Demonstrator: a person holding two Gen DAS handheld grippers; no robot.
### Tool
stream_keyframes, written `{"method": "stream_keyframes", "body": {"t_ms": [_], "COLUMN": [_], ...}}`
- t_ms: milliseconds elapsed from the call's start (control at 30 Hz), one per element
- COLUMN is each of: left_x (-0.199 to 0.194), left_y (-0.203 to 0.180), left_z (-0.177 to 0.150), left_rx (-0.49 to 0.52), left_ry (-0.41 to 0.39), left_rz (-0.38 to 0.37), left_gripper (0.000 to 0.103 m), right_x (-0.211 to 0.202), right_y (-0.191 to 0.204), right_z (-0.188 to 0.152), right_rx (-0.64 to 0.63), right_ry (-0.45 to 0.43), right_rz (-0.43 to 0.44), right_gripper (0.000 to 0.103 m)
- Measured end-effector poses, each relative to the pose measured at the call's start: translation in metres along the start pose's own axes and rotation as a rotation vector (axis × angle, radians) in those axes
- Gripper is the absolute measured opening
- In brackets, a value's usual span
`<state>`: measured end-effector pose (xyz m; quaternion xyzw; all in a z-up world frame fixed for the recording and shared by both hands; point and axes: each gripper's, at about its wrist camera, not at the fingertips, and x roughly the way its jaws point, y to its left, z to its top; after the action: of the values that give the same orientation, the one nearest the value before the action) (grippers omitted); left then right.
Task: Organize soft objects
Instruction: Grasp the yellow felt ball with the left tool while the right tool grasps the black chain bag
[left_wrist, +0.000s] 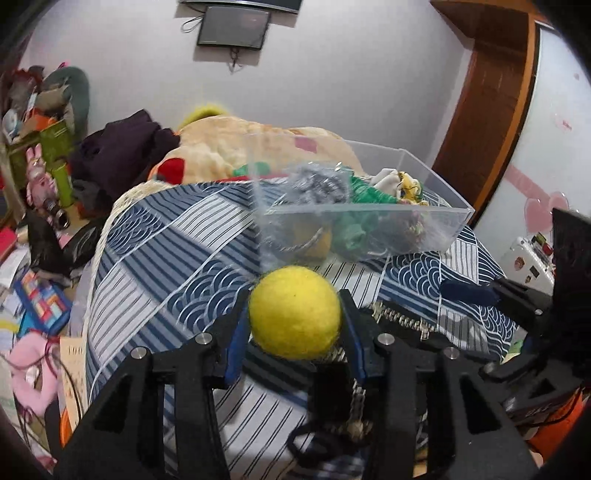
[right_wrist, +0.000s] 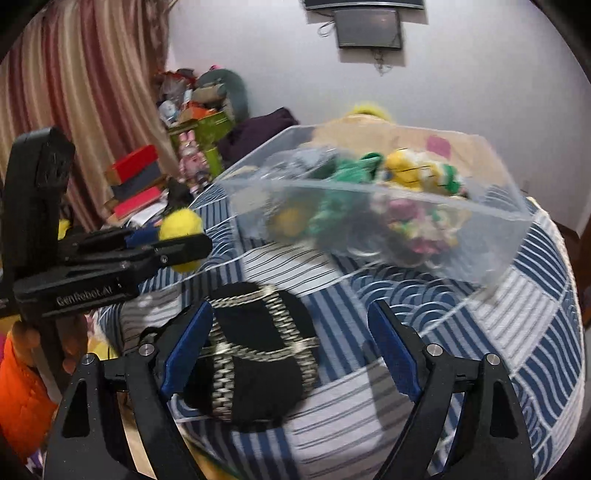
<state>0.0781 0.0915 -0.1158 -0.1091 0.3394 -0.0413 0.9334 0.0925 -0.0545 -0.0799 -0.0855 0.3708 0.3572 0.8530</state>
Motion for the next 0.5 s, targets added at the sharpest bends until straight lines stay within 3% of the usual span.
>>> {"method": "stream_keyframes", "body": {"t_ms": [133,167,233,300,400,500], "left_x": [-0.003,-0.003,-0.004,-0.005,-0.008,-0.01], "left_y": [0.003,0.003,0.002,-0.001,-0.008,-0.015], "left_z": [-0.018,-0.021,-0.026,-0.027,-0.026,-0.022], "left_rx": [-0.032,-0.04,-0.052,-0.052,-0.038,-0.025], "left_ry": [0.021,0.025,0.03,0.031,0.026,0.014], "left_rz": [0.004,0.002,-0.004,-0.006,-0.009,-0.015], "left_gripper": [0.045,0.045,0.045,0.045,0.045,0.045], "right_x": [0.027,0.027,0.025,0.022,0.017,0.014], "right_y": [0.015,0.02,0.025,0.024,0.018,0.01], "right_z": [-0.013,-0.018,-0.019,-0.019,-0.022,-0.019], "right_rx": [-0.064,-0.103,-0.128,-0.117,-0.091,-0.065], "right_ry": [0.089,0.067,0.061,0.054,0.044,0.035], "right_rz": [-0.026,-0.06,-0.076,-0.057,-0.044,-0.025], "right_gripper": [0.084,0.081,0.068,0.046,0.03,0.023]}}
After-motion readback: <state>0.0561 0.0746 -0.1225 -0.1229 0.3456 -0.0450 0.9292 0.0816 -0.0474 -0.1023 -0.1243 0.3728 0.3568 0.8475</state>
